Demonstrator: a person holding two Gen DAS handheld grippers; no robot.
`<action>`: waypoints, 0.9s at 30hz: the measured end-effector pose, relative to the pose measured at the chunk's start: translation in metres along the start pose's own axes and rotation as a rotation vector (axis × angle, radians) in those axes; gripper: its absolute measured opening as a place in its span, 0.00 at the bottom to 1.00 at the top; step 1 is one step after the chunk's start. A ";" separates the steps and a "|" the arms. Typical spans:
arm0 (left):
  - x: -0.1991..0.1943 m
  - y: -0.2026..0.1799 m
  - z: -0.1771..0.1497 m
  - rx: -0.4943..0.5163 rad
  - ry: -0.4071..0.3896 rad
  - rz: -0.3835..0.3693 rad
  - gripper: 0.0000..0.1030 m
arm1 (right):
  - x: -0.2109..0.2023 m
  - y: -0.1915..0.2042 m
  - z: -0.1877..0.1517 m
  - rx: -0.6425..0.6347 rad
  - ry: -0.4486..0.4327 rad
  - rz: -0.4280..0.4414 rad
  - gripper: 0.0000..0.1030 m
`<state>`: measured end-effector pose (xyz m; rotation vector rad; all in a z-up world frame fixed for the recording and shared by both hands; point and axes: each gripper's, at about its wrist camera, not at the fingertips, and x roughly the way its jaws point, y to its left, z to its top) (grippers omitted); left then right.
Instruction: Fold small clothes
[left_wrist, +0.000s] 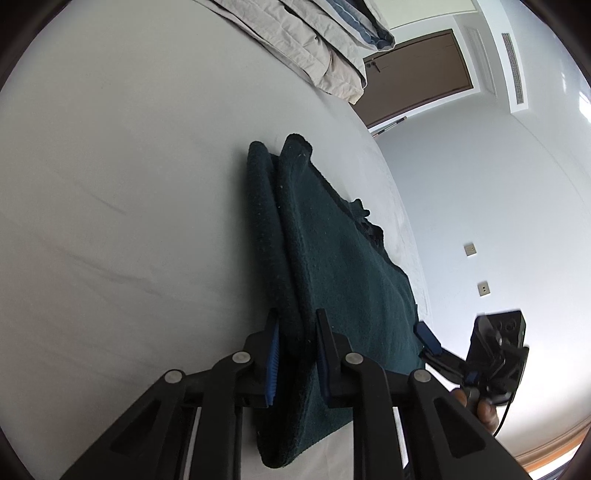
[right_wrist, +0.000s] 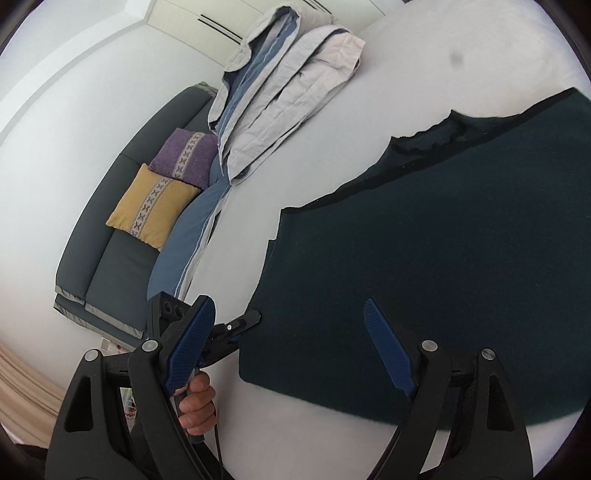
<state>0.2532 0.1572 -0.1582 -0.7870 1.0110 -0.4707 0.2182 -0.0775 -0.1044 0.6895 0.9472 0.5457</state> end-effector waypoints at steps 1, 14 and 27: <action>0.001 -0.001 0.000 0.021 0.005 0.020 0.18 | 0.012 -0.007 0.008 0.016 0.009 -0.018 0.80; 0.007 -0.061 0.006 0.180 0.002 0.138 0.16 | 0.038 -0.072 0.049 0.146 0.052 0.066 0.76; 0.146 -0.229 -0.026 0.388 0.158 0.036 0.16 | -0.074 -0.170 0.096 0.317 -0.074 0.159 0.79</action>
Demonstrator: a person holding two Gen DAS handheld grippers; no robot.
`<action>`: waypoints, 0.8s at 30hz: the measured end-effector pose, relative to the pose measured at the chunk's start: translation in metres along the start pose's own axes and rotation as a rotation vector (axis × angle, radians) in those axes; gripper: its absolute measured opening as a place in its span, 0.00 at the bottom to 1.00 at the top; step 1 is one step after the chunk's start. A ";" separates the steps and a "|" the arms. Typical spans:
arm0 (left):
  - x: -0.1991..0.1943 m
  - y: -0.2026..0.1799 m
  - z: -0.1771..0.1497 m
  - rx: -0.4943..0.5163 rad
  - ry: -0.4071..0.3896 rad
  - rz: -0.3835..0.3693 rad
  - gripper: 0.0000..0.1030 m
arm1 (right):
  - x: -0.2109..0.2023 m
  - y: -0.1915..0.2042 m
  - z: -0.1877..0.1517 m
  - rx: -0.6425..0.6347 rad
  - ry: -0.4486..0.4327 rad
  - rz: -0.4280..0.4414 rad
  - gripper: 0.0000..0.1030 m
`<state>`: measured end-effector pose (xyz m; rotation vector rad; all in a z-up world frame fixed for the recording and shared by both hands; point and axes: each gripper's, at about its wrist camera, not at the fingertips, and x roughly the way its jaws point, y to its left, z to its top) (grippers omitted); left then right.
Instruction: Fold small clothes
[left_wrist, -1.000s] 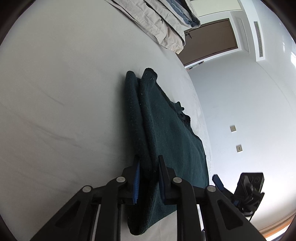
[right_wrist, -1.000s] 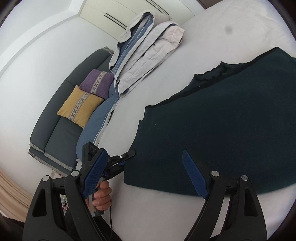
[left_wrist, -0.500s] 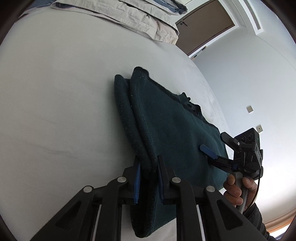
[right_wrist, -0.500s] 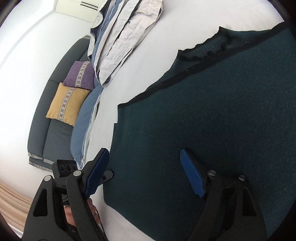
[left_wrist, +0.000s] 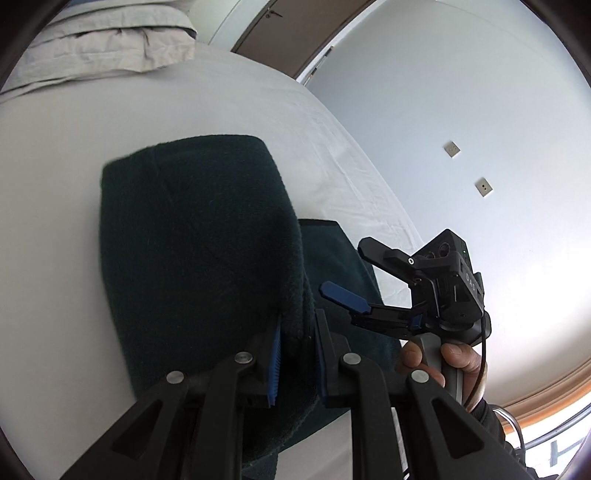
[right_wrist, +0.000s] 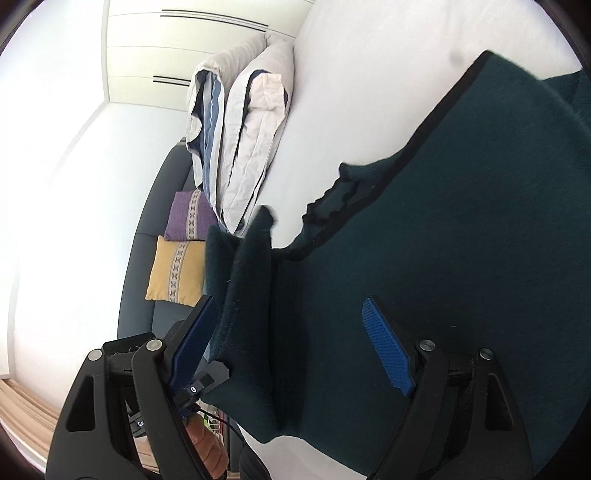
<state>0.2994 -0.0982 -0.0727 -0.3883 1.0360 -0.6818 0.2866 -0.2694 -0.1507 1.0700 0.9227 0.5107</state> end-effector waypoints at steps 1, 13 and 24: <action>0.018 -0.004 -0.001 -0.002 0.018 -0.006 0.17 | -0.007 -0.007 0.004 0.015 -0.009 -0.003 0.79; 0.008 -0.025 -0.028 0.030 -0.048 -0.087 0.70 | -0.009 -0.028 0.015 0.047 0.037 -0.034 0.77; -0.001 0.010 -0.077 -0.023 -0.019 -0.055 0.62 | 0.019 -0.008 0.011 0.007 0.174 -0.163 0.75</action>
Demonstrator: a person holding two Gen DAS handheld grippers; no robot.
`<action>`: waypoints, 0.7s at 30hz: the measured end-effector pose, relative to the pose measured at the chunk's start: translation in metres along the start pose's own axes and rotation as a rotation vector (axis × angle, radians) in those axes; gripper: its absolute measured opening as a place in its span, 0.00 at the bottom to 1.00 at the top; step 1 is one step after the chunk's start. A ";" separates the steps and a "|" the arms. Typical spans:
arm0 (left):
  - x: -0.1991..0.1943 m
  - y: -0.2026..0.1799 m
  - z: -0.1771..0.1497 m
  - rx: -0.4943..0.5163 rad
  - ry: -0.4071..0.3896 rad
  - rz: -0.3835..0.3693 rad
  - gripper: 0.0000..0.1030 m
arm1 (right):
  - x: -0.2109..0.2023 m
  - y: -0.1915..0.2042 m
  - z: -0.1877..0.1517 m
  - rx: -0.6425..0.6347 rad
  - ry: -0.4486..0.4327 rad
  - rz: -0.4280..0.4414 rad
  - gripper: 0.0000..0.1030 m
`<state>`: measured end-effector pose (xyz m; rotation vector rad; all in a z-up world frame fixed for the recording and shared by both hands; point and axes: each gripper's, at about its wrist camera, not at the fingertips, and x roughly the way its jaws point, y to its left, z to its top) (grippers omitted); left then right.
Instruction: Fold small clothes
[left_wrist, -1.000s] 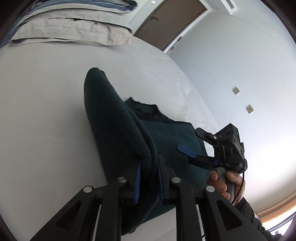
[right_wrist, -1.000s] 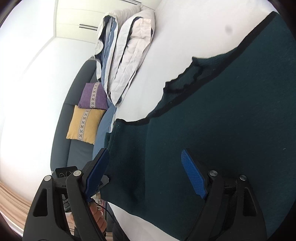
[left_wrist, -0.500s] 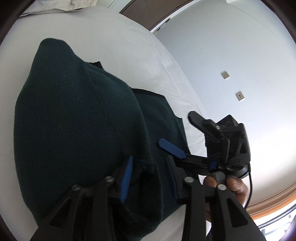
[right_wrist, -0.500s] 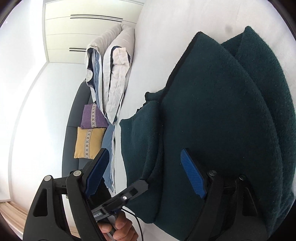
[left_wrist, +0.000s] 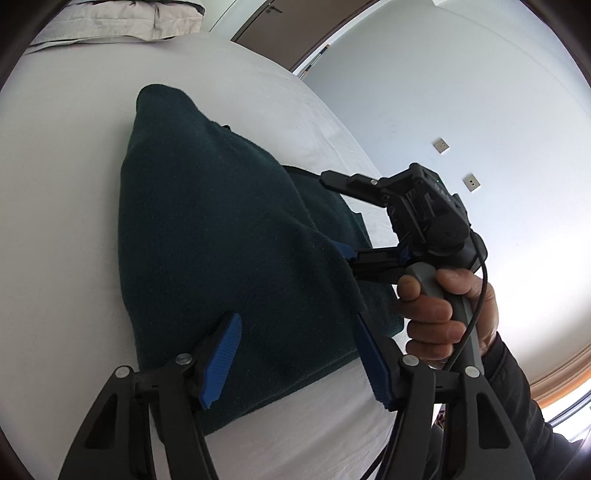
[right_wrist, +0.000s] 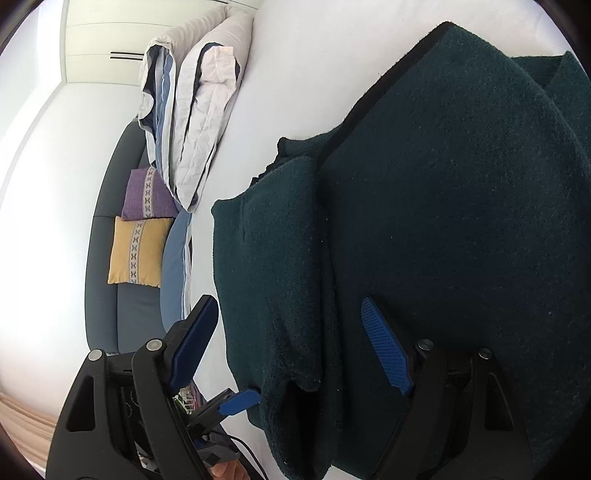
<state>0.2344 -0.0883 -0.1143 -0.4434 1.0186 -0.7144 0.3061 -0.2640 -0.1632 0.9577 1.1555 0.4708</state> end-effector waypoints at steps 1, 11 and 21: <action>0.001 0.002 -0.002 -0.001 0.000 0.001 0.62 | 0.004 0.005 0.001 -0.006 0.015 0.008 0.72; -0.004 0.001 -0.026 0.056 -0.005 0.023 0.61 | 0.036 0.018 -0.002 -0.067 0.125 -0.112 0.38; -0.025 -0.019 -0.039 0.094 -0.045 0.033 0.62 | 0.002 0.024 -0.011 -0.155 0.044 -0.169 0.13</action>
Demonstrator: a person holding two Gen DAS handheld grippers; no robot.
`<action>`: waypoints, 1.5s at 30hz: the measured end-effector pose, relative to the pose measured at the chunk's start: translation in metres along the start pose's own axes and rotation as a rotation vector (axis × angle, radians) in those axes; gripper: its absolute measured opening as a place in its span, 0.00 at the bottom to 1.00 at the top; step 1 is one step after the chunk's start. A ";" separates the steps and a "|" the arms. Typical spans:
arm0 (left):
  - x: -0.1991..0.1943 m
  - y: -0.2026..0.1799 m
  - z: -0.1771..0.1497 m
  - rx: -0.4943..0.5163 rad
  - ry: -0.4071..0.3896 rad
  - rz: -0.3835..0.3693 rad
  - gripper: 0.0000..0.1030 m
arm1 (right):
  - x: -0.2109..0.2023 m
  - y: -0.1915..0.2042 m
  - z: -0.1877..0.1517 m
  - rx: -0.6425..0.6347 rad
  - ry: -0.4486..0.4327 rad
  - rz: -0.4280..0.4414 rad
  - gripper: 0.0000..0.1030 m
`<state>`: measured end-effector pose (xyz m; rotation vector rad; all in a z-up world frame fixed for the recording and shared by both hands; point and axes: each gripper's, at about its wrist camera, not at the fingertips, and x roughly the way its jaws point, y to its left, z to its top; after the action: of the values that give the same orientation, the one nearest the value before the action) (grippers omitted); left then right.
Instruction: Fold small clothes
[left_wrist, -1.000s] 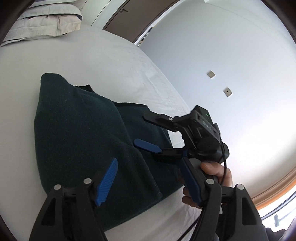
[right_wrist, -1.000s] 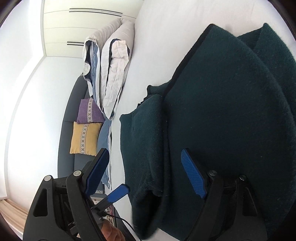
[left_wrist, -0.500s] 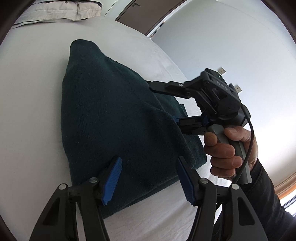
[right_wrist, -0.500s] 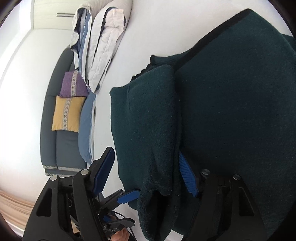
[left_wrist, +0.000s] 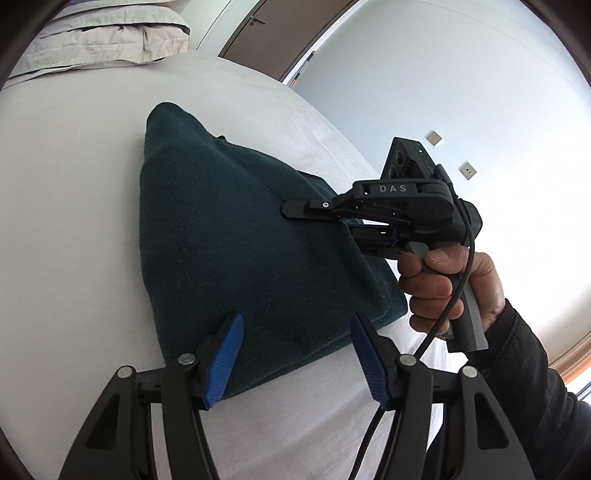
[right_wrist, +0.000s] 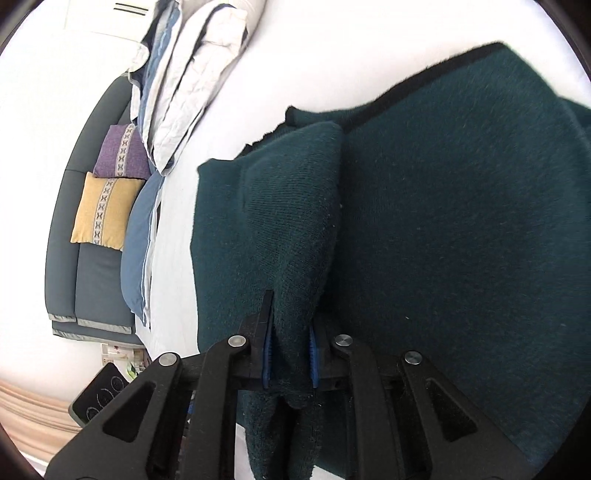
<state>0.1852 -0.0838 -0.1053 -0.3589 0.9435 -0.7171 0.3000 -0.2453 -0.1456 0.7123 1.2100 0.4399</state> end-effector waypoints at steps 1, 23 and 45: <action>0.000 -0.002 0.001 0.003 0.000 0.000 0.62 | -0.007 -0.002 -0.002 -0.002 -0.010 -0.002 0.13; 0.024 0.015 0.026 0.085 0.076 0.019 0.66 | -0.130 -0.127 -0.012 0.084 -0.169 -0.043 0.12; 0.027 0.028 -0.002 0.121 0.135 0.038 0.72 | -0.120 -0.108 0.078 0.093 -0.327 0.148 0.43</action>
<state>0.2054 -0.0828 -0.1390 -0.1869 1.0264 -0.7666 0.3300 -0.4208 -0.1246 0.9190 0.8771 0.3739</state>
